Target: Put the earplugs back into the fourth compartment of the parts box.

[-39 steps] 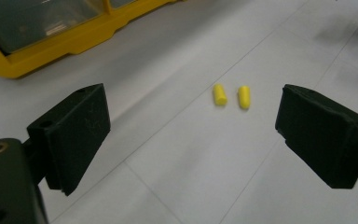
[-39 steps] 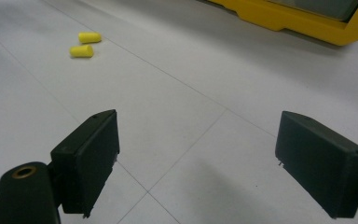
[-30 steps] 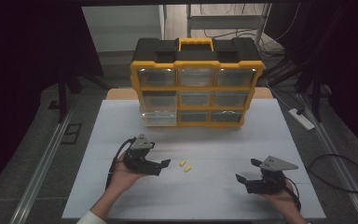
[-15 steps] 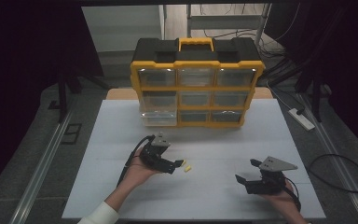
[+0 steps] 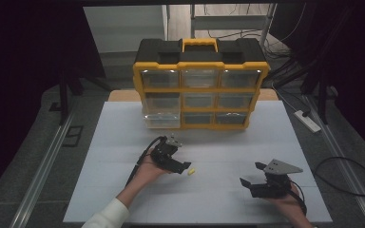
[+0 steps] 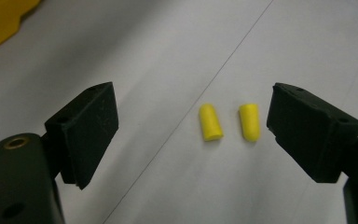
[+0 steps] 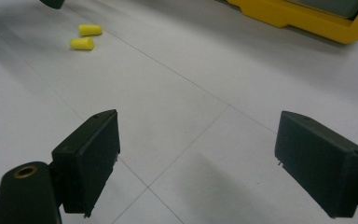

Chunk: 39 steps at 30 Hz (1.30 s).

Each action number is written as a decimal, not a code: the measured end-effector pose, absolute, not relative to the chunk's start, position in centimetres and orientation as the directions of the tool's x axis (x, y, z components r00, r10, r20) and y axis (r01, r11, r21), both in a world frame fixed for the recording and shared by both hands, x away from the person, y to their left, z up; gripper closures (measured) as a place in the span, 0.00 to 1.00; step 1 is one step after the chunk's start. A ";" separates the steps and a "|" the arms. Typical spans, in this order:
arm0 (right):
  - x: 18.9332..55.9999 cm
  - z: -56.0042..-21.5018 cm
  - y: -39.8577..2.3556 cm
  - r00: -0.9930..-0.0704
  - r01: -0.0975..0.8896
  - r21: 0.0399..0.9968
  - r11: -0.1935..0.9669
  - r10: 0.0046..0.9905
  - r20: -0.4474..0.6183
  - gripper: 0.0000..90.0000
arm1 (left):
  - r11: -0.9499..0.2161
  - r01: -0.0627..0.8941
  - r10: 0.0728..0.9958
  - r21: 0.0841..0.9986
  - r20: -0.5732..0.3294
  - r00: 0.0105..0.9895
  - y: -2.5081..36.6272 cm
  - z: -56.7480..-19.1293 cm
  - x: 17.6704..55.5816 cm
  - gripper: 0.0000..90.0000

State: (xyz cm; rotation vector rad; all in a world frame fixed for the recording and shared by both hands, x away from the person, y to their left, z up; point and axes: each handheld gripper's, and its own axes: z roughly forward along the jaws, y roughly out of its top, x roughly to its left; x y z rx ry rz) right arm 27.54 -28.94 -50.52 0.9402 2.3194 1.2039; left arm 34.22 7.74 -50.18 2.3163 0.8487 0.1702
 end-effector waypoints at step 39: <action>27.4 -50.5 -28.8 -0.718 0.378 0.816 0.438 0.695 -0.041 0.17 | -0.680 0.501 0.559 0.535 -0.063 0.826 5.5 -51.8 34.3 0.87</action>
